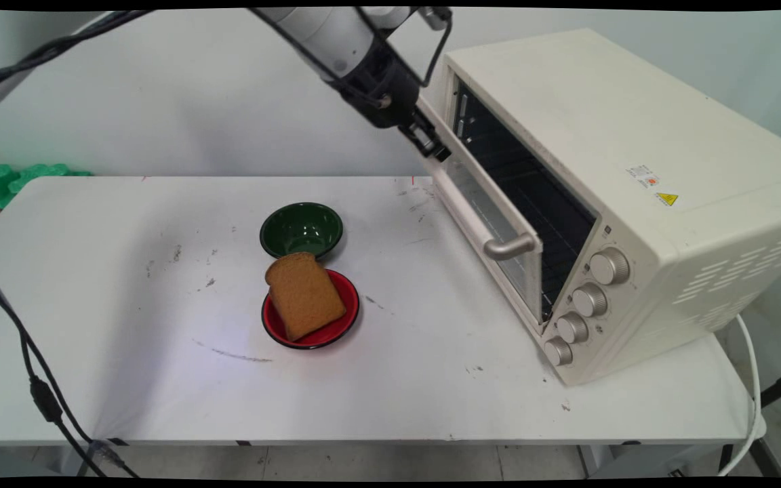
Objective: Open the oven
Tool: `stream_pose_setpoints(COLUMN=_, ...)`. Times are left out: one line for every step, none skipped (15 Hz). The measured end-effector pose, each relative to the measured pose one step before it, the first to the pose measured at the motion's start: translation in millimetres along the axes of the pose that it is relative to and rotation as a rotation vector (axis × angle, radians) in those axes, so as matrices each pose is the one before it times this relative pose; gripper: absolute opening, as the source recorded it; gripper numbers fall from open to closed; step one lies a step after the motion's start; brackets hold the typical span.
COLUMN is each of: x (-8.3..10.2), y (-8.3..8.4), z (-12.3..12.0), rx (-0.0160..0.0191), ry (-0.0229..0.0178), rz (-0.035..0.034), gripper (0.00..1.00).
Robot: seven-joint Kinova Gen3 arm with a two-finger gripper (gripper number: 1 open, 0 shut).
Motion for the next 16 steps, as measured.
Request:
stream_pose_setpoints(x=-4.75, y=0.36, z=-0.67, rx=-0.00362, ry=-0.00207, rz=-0.00102, gripper=0.00)
stream_pose_setpoints(x=-2.87, y=0.31, z=-0.18, rx=-0.00247, ry=-0.00081, rz=-0.00003, gripper=0.00)
stream_pose_setpoints(x=-5.52, y=0.43, z=-0.56, rx=-0.00434, ry=0.00050, rz=-0.00275, gripper=0.00)
stream_pose_setpoints(x=-4.92, y=0.42, z=0.00, rx=-0.00428, ry=0.00050, rz=-0.00300, gripper=0.00)
stream_pose_setpoints(x=-6.11, y=0.38, z=0.12, rx=-0.00503, ry=0.00329, rz=-0.00486, gripper=0.00)
stream_pose_setpoints(x=-5.38, y=0.00, z=0.45, rx=-0.00441, ry=0.00424, rz=-0.00310, gripper=0.00)
stream_pose_setpoints(x=-6.58, y=-0.14, z=0.73, rx=-0.00523, ry=0.00554, rz=-0.00229, gripper=0.00)
stream_pose_setpoints(x=-7.16, y=-0.53, z=0.78, rx=-0.00407, ry=0.00688, rz=-0.00059, gripper=0.00)
stream_pose_setpoints(x=-6.03, y=-0.64, z=0.85, rx=-0.00305, ry=0.00661, rz=0.00068, gripper=0.00)
stream_pose_setpoints(x=-7.03, y=-0.80, z=0.99, rx=-0.00290, ry=0.00697, rz=0.00146, gripper=0.00)
stream_pose_setpoints(x=-7.00, y=-0.91, z=0.90, rx=-0.00098, ry=0.00734, rz=0.00187, gripper=0.00)
stream_pose_setpoints(x=-5.96, y=-0.73, z=0.83, rx=-0.00086, ry=0.00592, rz=0.00200, gripper=0.00)
stream_pose_setpoints(x=-6.73, y=-0.60, z=0.79, rx=-0.00108, ry=0.00656, rz=0.00278, gripper=0.00)
stream_pose_setpoints(x=-6.77, y=-0.51, z=0.59, rx=-0.00082, ry=0.00554, rz=0.00268, gripper=0.00)
stream_pose_setpoints(x=-5.57, y=-0.30, z=0.41, rx=-0.00113, ry=0.00426, rz=0.00332, gripper=0.00)
stream_pose_setpoints(x=-6.16, y=-0.32, z=0.24, rx=-0.00120, ry=0.00468, rz=0.00426, gripper=0.00)
